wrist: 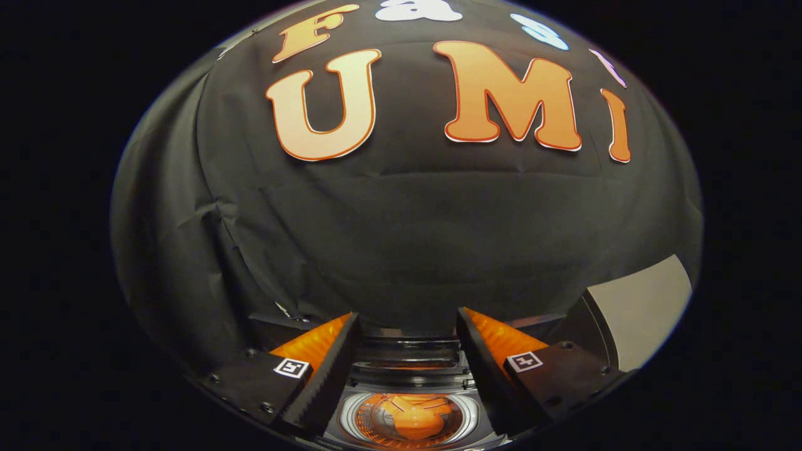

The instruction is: Put the clothes into the washing machine and then close the washing machine lid.

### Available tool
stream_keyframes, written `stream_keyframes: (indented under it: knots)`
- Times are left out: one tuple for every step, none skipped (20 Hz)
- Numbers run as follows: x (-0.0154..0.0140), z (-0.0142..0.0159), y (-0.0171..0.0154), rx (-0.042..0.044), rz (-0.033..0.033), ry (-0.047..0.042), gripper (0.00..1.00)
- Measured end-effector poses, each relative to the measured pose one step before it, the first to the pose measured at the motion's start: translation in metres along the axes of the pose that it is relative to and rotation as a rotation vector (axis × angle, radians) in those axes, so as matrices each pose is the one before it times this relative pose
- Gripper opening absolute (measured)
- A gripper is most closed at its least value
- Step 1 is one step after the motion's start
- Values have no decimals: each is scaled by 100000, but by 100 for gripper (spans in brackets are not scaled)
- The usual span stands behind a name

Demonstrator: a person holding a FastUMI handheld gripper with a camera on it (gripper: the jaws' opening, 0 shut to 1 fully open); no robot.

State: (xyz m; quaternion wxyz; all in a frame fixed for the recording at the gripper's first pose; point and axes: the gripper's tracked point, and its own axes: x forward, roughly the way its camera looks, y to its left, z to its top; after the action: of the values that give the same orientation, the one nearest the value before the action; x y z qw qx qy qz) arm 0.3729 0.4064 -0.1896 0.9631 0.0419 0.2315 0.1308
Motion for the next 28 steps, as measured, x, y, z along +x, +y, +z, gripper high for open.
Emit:
stream_keyframes:
  knots:
    - [647, -196, -117, -132, -781, 994, 99]
    - [626, 38, -108, -245, -481, 222, 99]
    - [405, 13, 128, -328, -91, 243, 99]
    - [578, -3, 189, -336, -28, 723, 99]
    - [536, -457, 76, -11, 135, 1322, 99]
    - [135, -142, 72, 210, 51, 375, 99]
    - [152, 142, -111, 15, -557, -1162, 100]
    - [-99, -304, 114, 721, 255, 200, 99]
    - [0, -67, 51, -314, -192, -1725, 99]
    - [-240, -149, 55, -565, -315, -1488, 99]
    - [-455, -90, 36, -306, -755, -1631, 99]
    - [-348, -180, -2, -617, -538, -1094, 99]
    - [-485, -242, -142, -680, -365, -713, 99]
    - [-326, -218, -16, 35, -73, -687, 99]
    - [-472, -117, 47, 188, 150, -430, 99]
    - [-292, -228, 28, 136, 265, -334, 99]
    - [-414, -195, 21, -141, 184, -153, 99]
    - [-485, -224, -16, -186, 64, -303, 99]
    - [-442, -238, -19, -292, 130, -510, 99]
    - [-292, -224, 32, 106, 30, -1226, 99]
    - [-411, -132, 96, -209, -27, -924, 99]
    - [-507, -271, 23, -351, -78, -521, 99]
    - [-384, -228, 65, -146, 5, -599, 99]
    - [-415, -209, 34, -238, 91, -465, 99]
    - [-310, -333, 73, -213, 99, -431, 99]
    - [-456, -269, 56, 11, 23, -352, 99]
    - [-476, -226, -2, -49, -23, -447, 99]
    - [-441, -303, 25, -215, 227, -377, 99]
